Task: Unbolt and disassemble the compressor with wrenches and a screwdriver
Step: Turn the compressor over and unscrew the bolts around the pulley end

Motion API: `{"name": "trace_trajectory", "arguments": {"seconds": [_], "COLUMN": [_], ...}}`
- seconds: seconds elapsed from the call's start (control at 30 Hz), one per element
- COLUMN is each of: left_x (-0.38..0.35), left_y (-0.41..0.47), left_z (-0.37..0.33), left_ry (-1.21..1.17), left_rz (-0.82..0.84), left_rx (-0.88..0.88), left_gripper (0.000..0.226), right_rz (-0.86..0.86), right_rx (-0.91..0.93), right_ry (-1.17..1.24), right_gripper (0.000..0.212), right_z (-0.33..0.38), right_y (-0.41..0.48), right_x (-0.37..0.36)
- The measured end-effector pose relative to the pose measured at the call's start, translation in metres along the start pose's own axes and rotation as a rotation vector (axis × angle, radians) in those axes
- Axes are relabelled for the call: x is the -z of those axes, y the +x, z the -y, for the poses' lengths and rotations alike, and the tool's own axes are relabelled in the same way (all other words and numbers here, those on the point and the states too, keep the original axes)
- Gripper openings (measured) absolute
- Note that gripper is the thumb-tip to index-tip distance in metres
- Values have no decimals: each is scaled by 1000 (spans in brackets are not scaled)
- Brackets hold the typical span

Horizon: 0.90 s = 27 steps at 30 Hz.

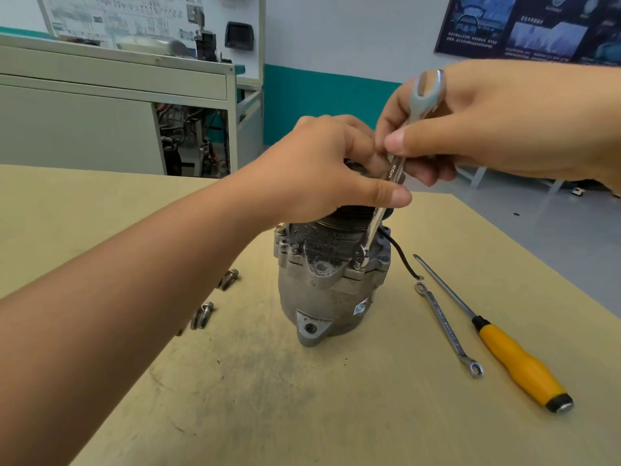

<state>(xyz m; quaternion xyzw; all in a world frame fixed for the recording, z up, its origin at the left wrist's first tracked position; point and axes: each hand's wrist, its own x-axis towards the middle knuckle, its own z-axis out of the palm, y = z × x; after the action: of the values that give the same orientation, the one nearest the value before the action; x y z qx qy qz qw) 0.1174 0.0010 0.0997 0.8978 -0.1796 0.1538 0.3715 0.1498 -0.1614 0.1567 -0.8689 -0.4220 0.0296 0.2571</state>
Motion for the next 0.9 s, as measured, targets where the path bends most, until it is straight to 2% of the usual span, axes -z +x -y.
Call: {"name": "trace_trajectory", "arguments": {"seconds": [0.07, 0.17, 0.23, 0.37, 0.57, 0.67, 0.73, 0.83, 0.9], "left_x": [1, -2, -5, -13, -17, -13, -5, 5, 5], "left_y": [1, 3, 4, 5, 10, 13, 13, 13, 14], "left_z": [-2, -4, -6, -8, -9, -7, -6, -4, -3], "left_ry": [2, 1, 27, 74, 123, 131, 56, -33, -39], "left_rz": [-4, -40, -65, -142, -161, -74, 15, 100, 86], "left_rx": [-3, -3, 11, 31, 22, 62, 101, 114, 118], "left_gripper": [19, 30, 32, 30, 35, 27, 22, 17, 16], "right_rz": [21, 4, -10, 18, 23, 18, 17, 31, 4], "right_rx": [21, 45, 5, -58, -125, -145, -154, -169, -175], "right_ry": [-5, -5, 94, 311, 388, 343, 282, 214, 161], "right_gripper": [10, 28, 33, 29, 23, 33, 39, 16, 12], "right_z": [2, 0, -3, -10, -13, -11, -10, -6, -4], "right_y": [-3, -5, -6, -6, -1, 3, 5, 6, 7], "right_x": [2, 6, 7, 6, 6, 5, 4, 4, 3]}}
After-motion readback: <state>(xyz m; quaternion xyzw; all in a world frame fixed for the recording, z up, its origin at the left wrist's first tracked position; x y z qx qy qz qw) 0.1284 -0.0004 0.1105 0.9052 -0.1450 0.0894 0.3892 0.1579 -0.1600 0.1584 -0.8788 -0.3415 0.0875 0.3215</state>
